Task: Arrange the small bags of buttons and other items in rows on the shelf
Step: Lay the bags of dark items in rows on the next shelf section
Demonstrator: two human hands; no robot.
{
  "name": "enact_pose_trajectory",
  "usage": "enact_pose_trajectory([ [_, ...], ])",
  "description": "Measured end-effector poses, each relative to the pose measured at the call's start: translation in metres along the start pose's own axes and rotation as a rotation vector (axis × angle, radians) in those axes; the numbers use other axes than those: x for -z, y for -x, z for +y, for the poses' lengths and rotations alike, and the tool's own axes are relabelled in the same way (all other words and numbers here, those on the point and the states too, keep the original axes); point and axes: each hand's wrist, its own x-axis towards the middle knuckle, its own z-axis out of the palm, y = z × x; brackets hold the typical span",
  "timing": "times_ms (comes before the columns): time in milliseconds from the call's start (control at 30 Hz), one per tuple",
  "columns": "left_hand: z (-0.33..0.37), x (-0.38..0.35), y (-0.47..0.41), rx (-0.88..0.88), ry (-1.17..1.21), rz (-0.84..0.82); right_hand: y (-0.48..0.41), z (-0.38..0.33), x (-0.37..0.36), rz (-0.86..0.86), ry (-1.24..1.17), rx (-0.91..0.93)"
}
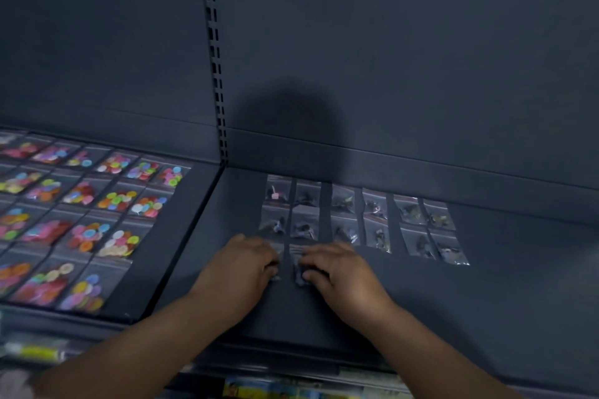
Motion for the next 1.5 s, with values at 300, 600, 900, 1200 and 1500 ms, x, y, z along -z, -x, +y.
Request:
enact_pose_trajectory([
  [300,-0.003,-0.002,-0.003,-0.061,-0.089,0.041,-0.005,-0.001,-0.008,-0.026,0.06,-0.048],
  [600,-0.01,-0.003,-0.008,-0.067,-0.099,0.022,-0.011,-0.004,-0.011,-0.016,0.103,-0.061],
  [900,-0.006,0.003,-0.008,-0.058,-0.04,-0.007,-0.01,-0.009,-0.004,-0.035,0.061,-0.117],
  [1200,-0.009,0.036,0.004,0.026,-0.135,0.07,-0.024,-0.025,0.008,0.025,0.177,-0.046],
  [1500,-0.04,0.09,0.047,0.18,-0.291,0.134,-0.061,-0.076,-0.002,-0.014,0.19,0.111],
])
